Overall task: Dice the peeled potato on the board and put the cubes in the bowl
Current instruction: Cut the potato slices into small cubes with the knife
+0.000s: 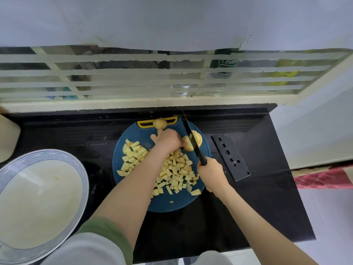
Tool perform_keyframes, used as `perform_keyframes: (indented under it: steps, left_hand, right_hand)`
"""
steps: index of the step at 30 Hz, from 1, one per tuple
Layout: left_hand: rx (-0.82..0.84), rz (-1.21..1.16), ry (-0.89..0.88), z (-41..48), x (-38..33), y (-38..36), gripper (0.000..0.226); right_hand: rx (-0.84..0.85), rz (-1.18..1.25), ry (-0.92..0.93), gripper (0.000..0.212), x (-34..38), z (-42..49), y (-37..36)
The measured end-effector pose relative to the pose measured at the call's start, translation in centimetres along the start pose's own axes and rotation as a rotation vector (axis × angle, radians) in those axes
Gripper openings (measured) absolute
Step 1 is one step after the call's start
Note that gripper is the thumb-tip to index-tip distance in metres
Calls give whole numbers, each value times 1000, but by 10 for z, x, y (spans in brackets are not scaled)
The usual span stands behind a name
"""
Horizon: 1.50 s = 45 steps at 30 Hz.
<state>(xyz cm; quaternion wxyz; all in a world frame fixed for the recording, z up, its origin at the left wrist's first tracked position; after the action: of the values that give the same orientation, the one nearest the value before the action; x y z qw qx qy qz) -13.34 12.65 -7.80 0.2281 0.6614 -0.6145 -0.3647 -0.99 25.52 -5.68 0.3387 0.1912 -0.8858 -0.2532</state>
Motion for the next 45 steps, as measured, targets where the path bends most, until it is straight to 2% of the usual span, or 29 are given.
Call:
perform_keyframes:
  steps: [8,14,19,28,32,35,37,38,41,43,45]
  left_hand:
    - [-22,-49,19,-1,0,-1,40]
    - [-44,-70,-12,4,1,-4,37]
    - [-58,-57,-42,5,0,-5,36]
    - [-153,-58,-50,-10,-1,-9,22]
    - [-291,-120,-78,-30,-2,6,25]
    - [-555,-223,-114,-57,0,26,23]
    - [-698,-205,-261,-72,-4,38,24]
    - [-667,-135,-368,-75,-8,42,27]
    - [-350,154,-613,-74,-19,39,36]
    - [-205,239,-636,-69,-17,40,37]
    - [-141,311,-617,-65,-15,41,39]
  right_hand:
    - [25,-107,0,19,-1,2,-5]
    - [26,-148,-74,22,-2,15,-9]
    - [15,-195,-64,28,-1,23,-16]
    - [54,2,-74,22,-5,11,-14]
    - [47,-13,-45,22,-8,-2,-5]
    - [-15,-156,33,20,-4,-10,5]
    - [-68,-318,83,14,-2,-14,12]
    - [-100,-415,107,12,0,-17,15]
    - [-182,-654,206,30,6,-25,24]
    - [-211,-766,265,35,10,-28,28]
    - [-227,-842,303,37,13,-31,31]
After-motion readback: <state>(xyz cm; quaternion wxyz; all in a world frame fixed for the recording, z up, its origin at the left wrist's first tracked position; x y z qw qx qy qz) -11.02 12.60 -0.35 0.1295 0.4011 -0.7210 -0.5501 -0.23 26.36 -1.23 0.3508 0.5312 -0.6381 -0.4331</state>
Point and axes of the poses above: each hand's wrist, its own z-axis towards the middle knuckle, its own y-axis out of the back of the hand, x = y × z, the point moved 5 cm from there along z, towards the middle knuckle, and after that the axes turned 6 degrees about -y, right-handed, at the moved point
